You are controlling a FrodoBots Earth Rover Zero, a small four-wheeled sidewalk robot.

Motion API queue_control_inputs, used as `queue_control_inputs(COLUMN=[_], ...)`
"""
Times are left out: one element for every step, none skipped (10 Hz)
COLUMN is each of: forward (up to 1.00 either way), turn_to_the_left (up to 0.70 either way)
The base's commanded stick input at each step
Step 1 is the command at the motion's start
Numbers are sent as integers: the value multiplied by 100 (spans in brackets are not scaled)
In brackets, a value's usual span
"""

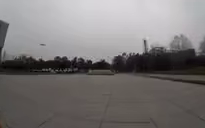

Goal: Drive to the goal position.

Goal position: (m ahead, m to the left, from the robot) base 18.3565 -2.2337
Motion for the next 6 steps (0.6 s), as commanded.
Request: queue_control_inputs(forward=[70, 70, 70, 70, 70, 70], turn_to_the_left=[-1, -1, -1, -1, -1, -1])
